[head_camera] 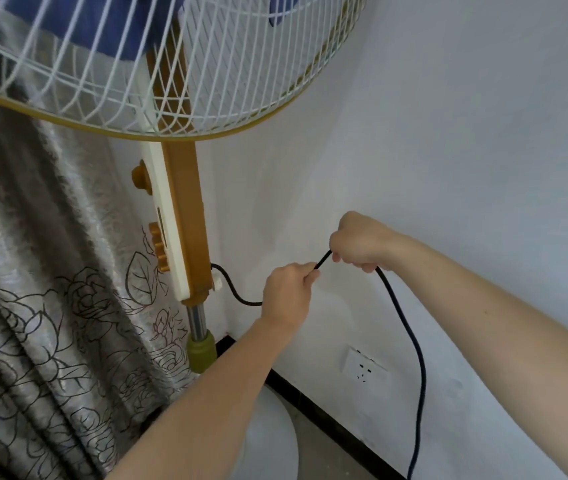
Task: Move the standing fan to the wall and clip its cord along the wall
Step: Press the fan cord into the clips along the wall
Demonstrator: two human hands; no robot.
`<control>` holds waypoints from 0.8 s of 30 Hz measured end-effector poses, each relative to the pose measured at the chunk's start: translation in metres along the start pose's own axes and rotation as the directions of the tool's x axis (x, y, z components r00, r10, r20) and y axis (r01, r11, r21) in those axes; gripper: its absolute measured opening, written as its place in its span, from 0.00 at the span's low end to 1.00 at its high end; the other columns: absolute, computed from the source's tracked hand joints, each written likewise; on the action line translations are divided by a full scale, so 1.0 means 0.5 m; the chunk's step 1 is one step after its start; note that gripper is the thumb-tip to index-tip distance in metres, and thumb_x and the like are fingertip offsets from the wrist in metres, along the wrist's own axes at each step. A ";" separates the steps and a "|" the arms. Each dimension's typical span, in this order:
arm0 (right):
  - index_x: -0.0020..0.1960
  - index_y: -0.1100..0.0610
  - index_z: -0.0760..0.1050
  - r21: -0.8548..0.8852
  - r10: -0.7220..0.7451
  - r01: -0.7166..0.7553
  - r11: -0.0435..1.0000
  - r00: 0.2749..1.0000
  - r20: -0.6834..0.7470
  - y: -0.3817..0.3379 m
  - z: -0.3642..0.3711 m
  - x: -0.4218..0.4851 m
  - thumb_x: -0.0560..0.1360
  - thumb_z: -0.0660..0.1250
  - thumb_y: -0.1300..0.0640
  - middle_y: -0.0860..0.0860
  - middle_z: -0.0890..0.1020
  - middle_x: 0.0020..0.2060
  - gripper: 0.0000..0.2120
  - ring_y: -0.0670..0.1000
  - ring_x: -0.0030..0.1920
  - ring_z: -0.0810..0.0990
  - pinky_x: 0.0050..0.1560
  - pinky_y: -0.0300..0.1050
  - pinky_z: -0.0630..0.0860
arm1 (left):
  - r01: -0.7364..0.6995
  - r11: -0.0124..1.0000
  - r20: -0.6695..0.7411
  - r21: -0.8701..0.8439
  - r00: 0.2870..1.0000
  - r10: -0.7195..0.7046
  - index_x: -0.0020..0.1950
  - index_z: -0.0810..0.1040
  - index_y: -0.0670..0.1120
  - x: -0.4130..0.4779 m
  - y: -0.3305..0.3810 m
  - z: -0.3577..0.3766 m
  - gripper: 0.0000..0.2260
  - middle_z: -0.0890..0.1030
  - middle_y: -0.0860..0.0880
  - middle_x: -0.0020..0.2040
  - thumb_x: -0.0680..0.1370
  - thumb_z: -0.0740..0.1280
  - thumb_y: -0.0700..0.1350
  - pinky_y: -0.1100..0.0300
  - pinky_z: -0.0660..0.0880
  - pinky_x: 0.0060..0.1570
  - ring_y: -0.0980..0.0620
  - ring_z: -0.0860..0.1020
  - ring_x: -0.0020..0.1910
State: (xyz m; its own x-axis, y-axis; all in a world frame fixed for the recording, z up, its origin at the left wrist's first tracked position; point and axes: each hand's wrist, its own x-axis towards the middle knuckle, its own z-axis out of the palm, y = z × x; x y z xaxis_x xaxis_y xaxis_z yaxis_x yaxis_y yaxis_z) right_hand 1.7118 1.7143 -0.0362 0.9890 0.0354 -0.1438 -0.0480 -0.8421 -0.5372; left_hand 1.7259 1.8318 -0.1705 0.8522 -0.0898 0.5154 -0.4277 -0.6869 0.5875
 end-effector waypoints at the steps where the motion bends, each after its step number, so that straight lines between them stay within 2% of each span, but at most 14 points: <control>1: 0.37 0.62 0.68 -0.008 0.007 -0.006 1.000 1.000 0.015 -0.004 0.002 0.004 0.72 0.56 0.69 0.53 0.67 0.23 0.07 0.50 0.22 0.62 0.22 0.37 0.59 | -0.012 1.000 -0.008 0.018 1.000 0.012 0.39 0.77 0.36 0.006 -0.008 -0.006 0.13 0.74 0.40 0.29 0.80 0.62 0.42 0.50 0.71 0.34 0.46 0.67 0.30; 2: 0.38 0.61 0.68 -0.010 0.013 -0.013 1.000 0.999 0.036 -0.009 0.005 0.009 0.72 0.55 0.69 0.53 0.67 0.24 0.07 0.50 0.23 0.61 0.23 0.38 0.59 | -0.022 0.999 -0.002 0.035 1.000 0.022 0.37 0.76 0.37 0.012 -0.015 -0.012 0.13 0.74 0.40 0.28 0.80 0.63 0.42 0.51 0.71 0.34 0.45 0.67 0.29; 4: 0.38 0.61 0.66 -0.007 0.021 -0.021 1.000 0.997 0.077 -0.017 0.008 0.020 0.72 0.55 0.70 0.53 0.66 0.25 0.08 0.50 0.24 0.60 0.23 0.38 0.58 | -0.016 0.998 0.034 0.066 0.999 0.014 0.36 0.76 0.38 0.028 -0.033 -0.018 0.13 0.77 0.38 0.30 0.80 0.63 0.41 0.51 0.72 0.34 0.40 0.73 0.31; 7: 0.34 0.60 0.64 0.046 0.013 -0.018 0.999 0.995 0.100 -0.026 0.004 0.043 0.72 0.55 0.71 0.52 0.65 0.23 0.11 0.49 0.21 0.59 0.21 0.36 0.56 | 0.079 0.989 0.086 0.126 0.992 -0.090 0.35 0.76 0.39 0.044 -0.074 -0.012 0.13 0.80 0.38 0.35 0.80 0.62 0.40 0.53 0.71 0.34 0.39 0.79 0.37; 11: 0.35 0.62 0.69 0.001 0.024 -0.024 1.000 0.988 0.150 -0.045 -0.001 0.070 0.74 0.56 0.69 0.53 0.67 0.23 0.09 0.50 0.20 0.60 0.21 0.36 0.56 | 0.248 0.909 0.149 0.334 0.939 -0.311 0.45 0.79 0.38 0.050 -0.137 0.003 0.10 0.82 0.41 0.46 0.79 0.61 0.41 0.58 0.69 0.37 0.43 0.80 0.45; 15: 0.36 0.63 0.72 -0.061 -0.014 0.025 0.998 0.984 0.179 -0.067 0.002 0.085 0.74 0.62 0.66 0.55 0.69 0.26 0.08 0.51 0.22 0.63 0.21 0.36 0.60 | 0.262 0.828 0.207 0.496 0.890 -0.406 0.53 0.76 0.40 0.049 -0.178 0.001 0.07 0.80 0.42 0.54 0.79 0.60 0.38 0.57 0.75 0.46 0.44 0.79 0.53; 16: 0.38 0.64 0.73 -0.068 -0.031 0.042 0.997 0.988 0.151 -0.072 0.001 0.090 0.74 0.64 0.65 0.56 0.70 0.28 0.06 0.51 0.23 0.64 0.21 0.36 0.62 | 0.264 0.820 0.207 0.508 0.887 -0.414 0.52 0.76 0.40 0.053 -0.186 -0.002 0.06 0.80 0.42 0.54 0.79 0.60 0.37 0.57 0.75 0.45 0.44 0.79 0.53; 17: 0.42 0.66 0.76 -0.074 -0.046 0.055 0.996 0.993 0.110 -0.077 0.000 0.096 0.74 0.66 0.64 0.56 0.71 0.29 0.05 0.51 0.24 0.65 0.22 0.37 0.63 | 0.280 0.826 0.191 0.488 0.890 -0.415 0.50 0.76 0.40 0.057 -0.192 -0.003 0.06 0.80 0.41 0.53 0.79 0.60 0.37 0.58 0.74 0.42 0.44 0.80 0.51; 20: 0.53 0.72 0.77 -0.009 -0.070 0.070 0.998 0.998 -0.004 -0.082 -0.006 0.121 0.74 0.67 0.62 0.56 0.69 0.30 0.14 0.52 0.24 0.63 0.24 0.37 0.62 | 0.365 0.891 0.124 0.269 0.904 -0.408 0.40 0.76 0.39 0.075 -0.192 0.008 0.09 0.81 0.39 0.45 0.79 0.60 0.37 0.59 0.69 0.33 0.44 0.80 0.42; 22: 0.56 0.72 0.76 0.039 -0.079 0.080 0.996 0.997 -0.010 -0.083 -0.003 0.136 0.74 0.66 0.62 0.55 0.67 0.28 0.15 0.51 0.24 0.62 0.21 0.36 0.60 | 0.422 0.904 0.099 0.071 0.899 -0.427 0.33 0.75 0.38 0.085 -0.191 0.025 0.14 0.81 0.40 0.37 0.78 0.61 0.37 0.62 0.64 0.27 0.47 0.76 0.33; 24: 0.54 0.70 0.76 0.070 -0.086 0.083 0.994 0.996 0.034 -0.083 0.007 0.145 0.74 0.65 0.63 0.54 0.66 0.29 0.12 0.50 0.24 0.62 0.19 0.34 0.60 | 0.477 0.870 0.069 -0.124 0.879 -0.472 0.24 0.68 0.43 0.093 -0.193 0.039 0.20 0.75 0.44 0.28 0.77 0.63 0.35 0.63 0.63 0.27 0.49 0.72 0.29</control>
State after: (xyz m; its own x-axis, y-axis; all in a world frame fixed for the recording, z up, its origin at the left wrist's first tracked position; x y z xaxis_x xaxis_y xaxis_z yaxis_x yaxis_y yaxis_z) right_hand 1.7848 1.7534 -0.0272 0.9841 0.1259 -0.1254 0.0249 -0.7966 -0.6040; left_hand 1.8127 1.8800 -0.2153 0.9716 0.1956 0.1329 -0.0032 -0.5510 0.8345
